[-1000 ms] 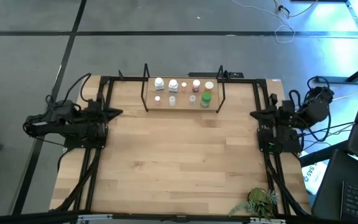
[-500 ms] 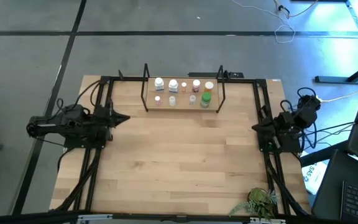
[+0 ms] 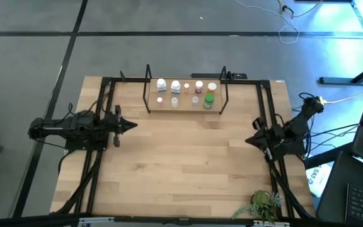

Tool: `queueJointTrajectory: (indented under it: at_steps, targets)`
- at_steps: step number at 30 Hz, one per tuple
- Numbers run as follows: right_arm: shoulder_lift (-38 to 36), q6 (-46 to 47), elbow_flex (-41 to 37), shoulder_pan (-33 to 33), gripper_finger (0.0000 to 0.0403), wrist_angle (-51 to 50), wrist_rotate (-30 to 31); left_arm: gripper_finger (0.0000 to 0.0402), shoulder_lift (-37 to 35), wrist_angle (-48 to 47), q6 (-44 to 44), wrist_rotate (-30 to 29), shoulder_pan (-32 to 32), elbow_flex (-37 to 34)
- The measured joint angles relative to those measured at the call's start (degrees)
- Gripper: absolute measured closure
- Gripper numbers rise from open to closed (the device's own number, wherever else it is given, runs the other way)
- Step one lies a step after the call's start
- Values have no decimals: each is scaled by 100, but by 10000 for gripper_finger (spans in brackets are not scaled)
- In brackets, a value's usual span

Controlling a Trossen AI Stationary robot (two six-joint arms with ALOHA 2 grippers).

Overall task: Pick and place medicine bottles onto shelf by color
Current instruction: Return to Home Position

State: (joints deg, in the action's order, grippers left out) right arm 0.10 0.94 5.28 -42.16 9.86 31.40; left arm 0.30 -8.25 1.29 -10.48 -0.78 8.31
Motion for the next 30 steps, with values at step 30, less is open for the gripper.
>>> queueJointTrajectory:
  at_steps: [30]
  targets:
    - [15, -424, -490, 14, 391, 136, 953, 400, 0, 977, -189, 557, 0, -786]
